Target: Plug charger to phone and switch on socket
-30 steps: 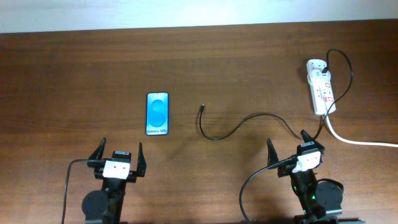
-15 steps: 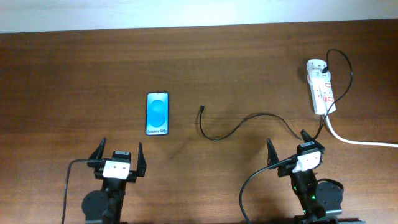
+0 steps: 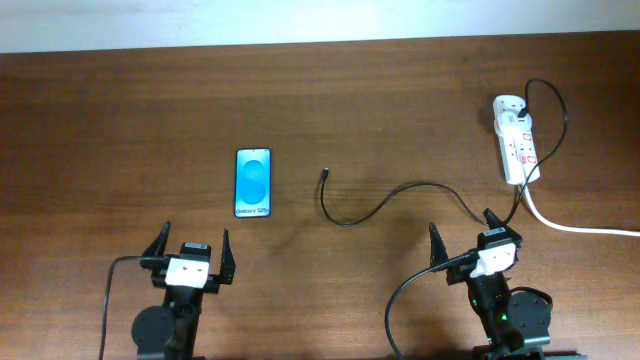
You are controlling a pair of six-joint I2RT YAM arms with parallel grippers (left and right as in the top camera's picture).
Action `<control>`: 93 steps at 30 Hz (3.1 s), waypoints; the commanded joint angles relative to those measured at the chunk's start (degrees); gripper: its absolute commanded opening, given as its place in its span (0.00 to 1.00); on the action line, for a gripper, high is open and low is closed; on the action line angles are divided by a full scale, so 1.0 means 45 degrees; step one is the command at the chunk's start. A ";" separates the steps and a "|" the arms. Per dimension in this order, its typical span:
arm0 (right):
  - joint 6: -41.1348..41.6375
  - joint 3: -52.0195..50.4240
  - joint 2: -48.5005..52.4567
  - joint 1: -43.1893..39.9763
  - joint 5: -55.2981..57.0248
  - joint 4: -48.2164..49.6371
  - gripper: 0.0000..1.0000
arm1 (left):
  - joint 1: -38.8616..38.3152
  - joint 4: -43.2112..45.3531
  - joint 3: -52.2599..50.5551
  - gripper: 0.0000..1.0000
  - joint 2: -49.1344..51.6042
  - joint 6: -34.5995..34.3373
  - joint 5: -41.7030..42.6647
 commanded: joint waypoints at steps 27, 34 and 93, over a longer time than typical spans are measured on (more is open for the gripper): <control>0.0131 -0.0063 -0.0102 0.0078 -0.0175 -0.0044 0.98 | 0.0063 0.0063 -0.0044 0.99 -0.0107 0.0107 -0.0612; 0.0131 -0.0063 -0.0102 0.0078 -0.0175 -0.0044 0.98 | 0.0063 0.0933 -0.0044 0.99 -0.0107 -0.0010 -0.1268; 0.0131 -0.0063 -0.0102 0.0078 -0.0175 -0.0044 0.98 | -0.2584 -1.1225 2.1075 0.99 2.7127 -0.5683 -0.1273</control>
